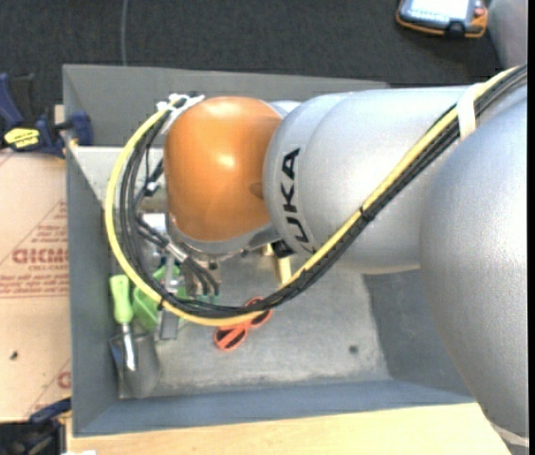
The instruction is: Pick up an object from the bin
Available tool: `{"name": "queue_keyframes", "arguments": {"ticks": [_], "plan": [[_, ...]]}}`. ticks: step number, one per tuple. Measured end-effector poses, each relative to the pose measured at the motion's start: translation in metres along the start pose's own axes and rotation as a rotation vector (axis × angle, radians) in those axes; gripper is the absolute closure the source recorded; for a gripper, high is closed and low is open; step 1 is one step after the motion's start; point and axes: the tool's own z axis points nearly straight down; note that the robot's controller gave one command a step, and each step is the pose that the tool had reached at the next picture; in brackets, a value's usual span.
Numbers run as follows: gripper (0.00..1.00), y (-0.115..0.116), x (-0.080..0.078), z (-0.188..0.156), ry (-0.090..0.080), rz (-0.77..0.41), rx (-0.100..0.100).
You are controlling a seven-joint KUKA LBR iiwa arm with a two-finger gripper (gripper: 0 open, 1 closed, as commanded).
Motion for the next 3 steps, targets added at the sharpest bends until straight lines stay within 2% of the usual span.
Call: {"name": "queue_keyframes", "arguments": {"ticks": [1, 2, 3], "plan": [[0.0, 0.0, 0.0, 0.0, 0.0, 0.0, 0.0], [0.0, -0.042, 0.021, 0.053, 0.001, 0.172, 0.0], [0.0, 0.008, 0.044, 0.055, -0.001, 0.298, -0.003]]}}
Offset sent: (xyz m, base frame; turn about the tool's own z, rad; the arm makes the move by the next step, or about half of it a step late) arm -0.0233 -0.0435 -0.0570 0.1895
